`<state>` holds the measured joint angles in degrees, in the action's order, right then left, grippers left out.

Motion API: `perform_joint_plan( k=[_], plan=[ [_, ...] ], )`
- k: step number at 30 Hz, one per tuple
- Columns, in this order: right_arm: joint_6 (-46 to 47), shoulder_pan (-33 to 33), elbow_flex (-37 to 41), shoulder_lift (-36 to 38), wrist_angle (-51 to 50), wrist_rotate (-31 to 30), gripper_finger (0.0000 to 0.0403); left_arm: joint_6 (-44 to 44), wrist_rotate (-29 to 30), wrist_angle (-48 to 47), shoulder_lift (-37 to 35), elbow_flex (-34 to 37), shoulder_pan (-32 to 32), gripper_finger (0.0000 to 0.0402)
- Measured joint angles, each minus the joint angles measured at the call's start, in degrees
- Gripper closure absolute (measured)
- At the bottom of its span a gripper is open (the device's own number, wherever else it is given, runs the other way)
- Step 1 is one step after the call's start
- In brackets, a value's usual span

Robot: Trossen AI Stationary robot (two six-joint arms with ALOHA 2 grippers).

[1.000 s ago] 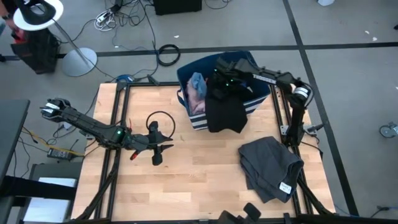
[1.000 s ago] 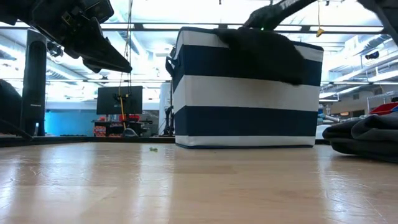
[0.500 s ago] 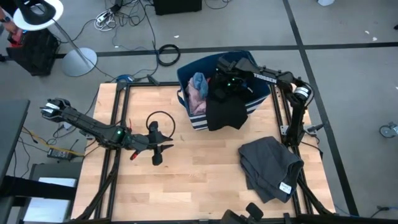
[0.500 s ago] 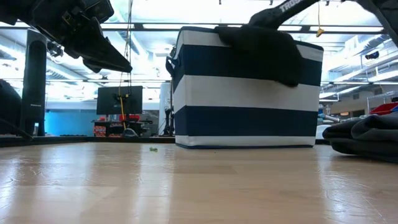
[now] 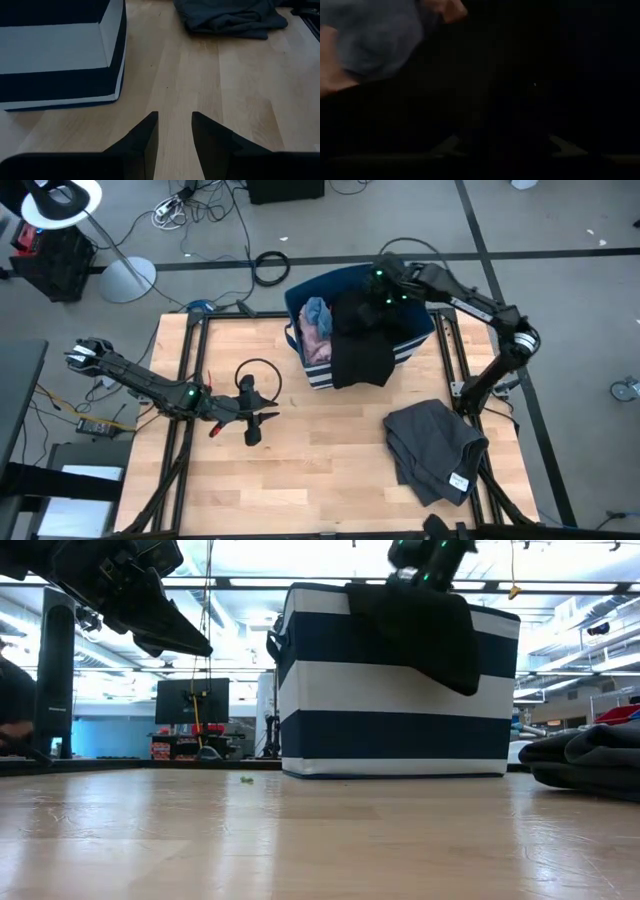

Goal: Sort clothes
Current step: Put the black shirt in the blue laundry bin organizer

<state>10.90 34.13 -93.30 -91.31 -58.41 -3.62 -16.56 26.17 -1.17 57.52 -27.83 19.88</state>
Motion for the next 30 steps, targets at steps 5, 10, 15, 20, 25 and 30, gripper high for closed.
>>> perform_joint_plan(
  k=[5, 10, 15, 20, 25, 30],
  plan=[
    [0.0, -0.5, 0.0, 6.1, 0.0, 0.7, 0.0266, 0.0, 0.0, 0.0, 0.0, 0.0, 0.0, 0.0280],
    [0.8, -3.0, 0.0, 12.3, -0.2, 0.9, 0.0264, 0.0, 0.0, 0.0, 0.0, 0.0, 0.0, 0.0280],
    [3.6, -7.2, 0.0, 17.1, -3.7, 0.8, 0.0273, -0.1, 0.0, 0.0, 0.0, 0.0, 0.0, 0.0280],
    [7.9, -13.8, -0.1, 20.0, -9.9, -0.5, 0.0278, -0.2, 0.0, 0.0, 0.0, 0.0, 0.0, 0.0280],
    [14.3, -23.3, 2.2, 23.3, -13.5, -4.9, 0.0280, -0.2, 0.0, 0.0, 0.0, 0.0, 0.0, 0.0280],
    [21.5, -32.8, 7.9, 27.3, -13.3, -13.9, 0.0280, -0.2, 0.0, 0.0, 0.0, 0.0, 0.0, 0.0280]
  ],
)
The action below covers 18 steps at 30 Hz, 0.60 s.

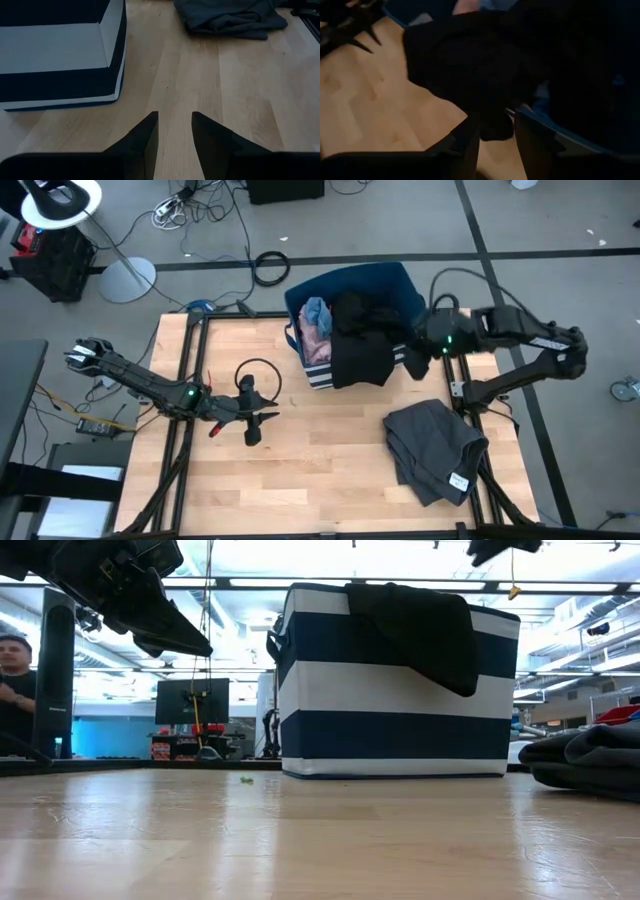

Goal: Sort clothes
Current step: Put the black shirt in the blue laundry bin organizer

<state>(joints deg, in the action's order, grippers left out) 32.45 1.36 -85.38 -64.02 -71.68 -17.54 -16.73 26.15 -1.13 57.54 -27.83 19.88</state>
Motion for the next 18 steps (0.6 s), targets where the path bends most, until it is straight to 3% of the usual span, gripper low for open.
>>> perform_joint_plan(
  k=[5, 9, 18],
  plan=[
    [7.5, -7.7, 10.3, 3.0, 1.1, -9.3, 0.0280, 0.0, 0.0, 0.0, 0.0, 0.0, 0.0, 0.0280],
    [8.5, -11.5, 20.3, 5.2, 9.9, -12.5, 0.0280, 0.0, 0.0, 0.1, 0.0, 0.0, 0.0, 0.0280],
    [6.8, -13.5, 36.3, 6.0, 27.5, -20.8, 0.0280, 0.0, 0.0, 0.4, 0.0, 0.0, 0.0, 0.0280]
  ],
)
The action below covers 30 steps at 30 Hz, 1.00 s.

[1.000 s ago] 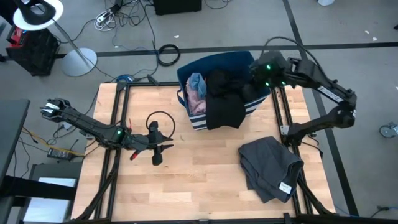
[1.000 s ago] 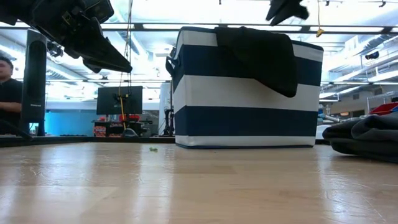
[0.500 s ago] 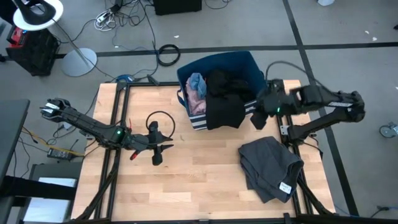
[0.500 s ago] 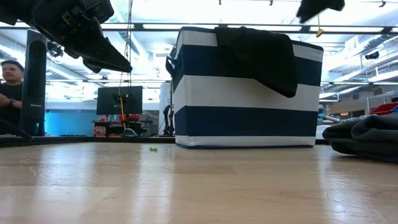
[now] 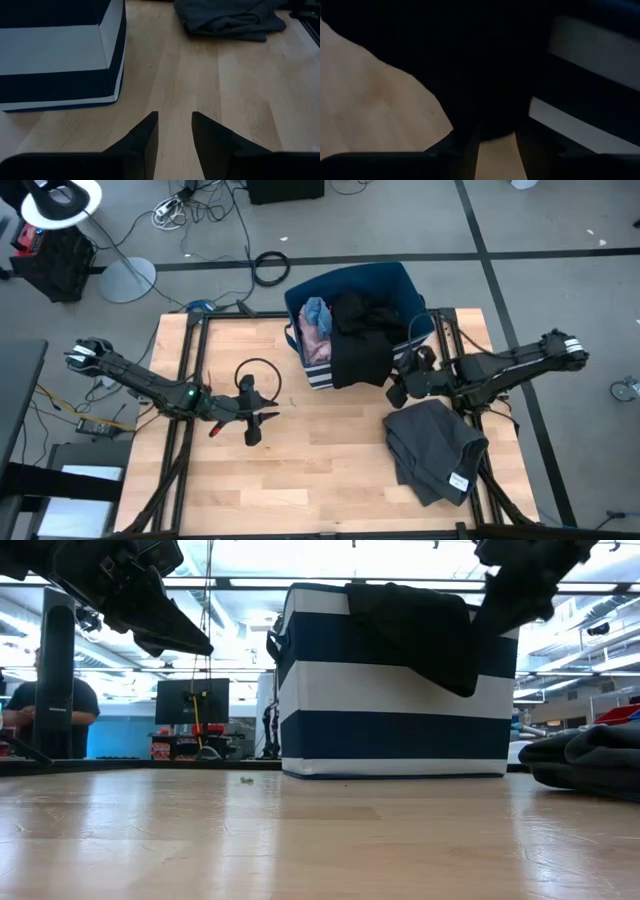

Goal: Sort clothes
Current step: Put the black shirt in the blue laundry bin organizer

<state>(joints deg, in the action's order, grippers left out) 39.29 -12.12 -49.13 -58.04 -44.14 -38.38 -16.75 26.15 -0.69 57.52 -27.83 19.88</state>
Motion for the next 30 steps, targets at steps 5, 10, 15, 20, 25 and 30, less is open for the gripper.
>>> perform_joint_plan(
  k=[5, 10, 15, 20, 25, 30],
  plan=[
    [-4.3, 0.1, 5.9, -0.1, 14.4, -0.9, 0.0280, 0.0, 0.0, 0.0, 0.0, 0.0, 0.0, 0.0280],
    [-8.1, 0.1, 8.2, -0.3, 25.3, -0.8, 0.0287, 0.0, 0.0, 0.0, 0.0, 0.0, 0.0, 0.0280],
    [-15.0, -0.1, 8.2, -0.8, 37.5, 1.9, 0.0303, 0.0, 0.0, 0.0, 0.0, 0.0, 0.0, 0.0280],
    [-20.0, -0.1, 7.4, -0.8, 46.0, 3.7, 0.0318, 0.0, 0.0, 0.5, 0.0, 0.0, 0.0, 0.0280],
    [-24.7, 0.4, 2.7, -0.9, 46.2, 4.0, 0.0330, 0.0, 0.0, 1.3, 0.0, 0.0, 0.0, 0.0280],
    [-32.1, 4.6, -4.2, -0.8, 45.4, 4.0, 0.0344, 0.0, 0.0, 1.3, 0.0, 0.0, 0.0, 0.0280]
  ],
)
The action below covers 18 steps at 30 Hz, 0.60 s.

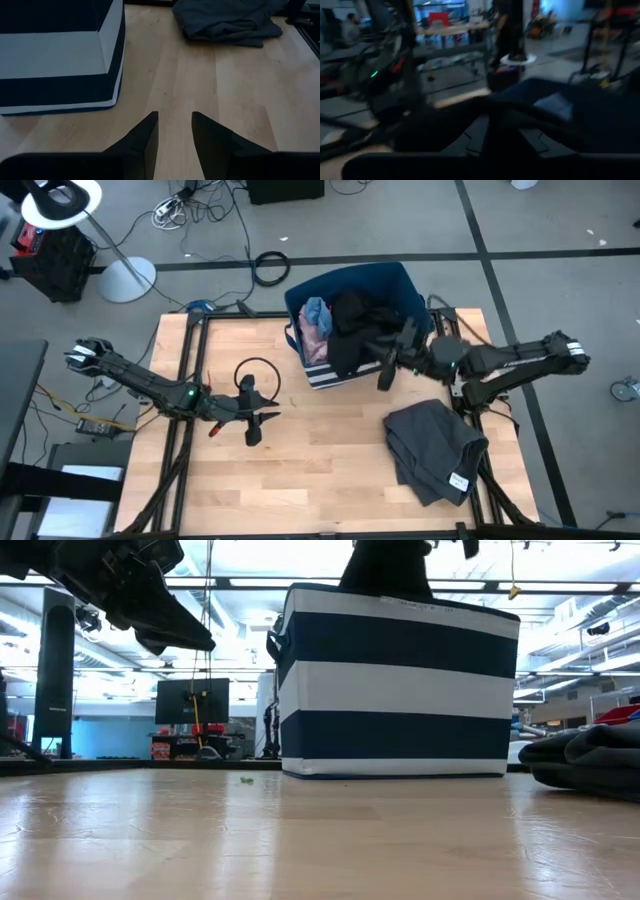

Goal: Sort clothes
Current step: Put the black shirt in the blue laundry bin organizer

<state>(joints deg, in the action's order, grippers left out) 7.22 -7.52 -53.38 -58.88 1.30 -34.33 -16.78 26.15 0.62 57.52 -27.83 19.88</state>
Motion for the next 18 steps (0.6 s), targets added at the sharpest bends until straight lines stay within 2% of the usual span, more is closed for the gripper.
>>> perform_joint_plan(
  k=[3, 7, 12, 18],
  plan=[
    [-2.5, 4.1, -4.3, -0.8, -3.0, 0.5, 0.0350, 0.0, 0.0, 0.0, 0.0, 0.0, 0.0, 0.0280],
    [-2.7, 10.2, -9.3, -4.1, -7.9, 4.2, 0.0353, 0.0, 0.0, 0.0, 0.0, 0.0, 0.0, 0.0280],
    [-2.3, 17.1, -12.7, -11.3, -9.8, 10.7, 0.0353, 0.0, 0.0, -0.1, 0.0, 0.0, 0.0, 0.0280],
    [-1.5, 24.5, -19.2, -20.4, -9.8, 14.6, 0.0353, 0.0, 0.0, -0.1, 0.0, 0.0, 0.0, 0.0280]
  ],
)
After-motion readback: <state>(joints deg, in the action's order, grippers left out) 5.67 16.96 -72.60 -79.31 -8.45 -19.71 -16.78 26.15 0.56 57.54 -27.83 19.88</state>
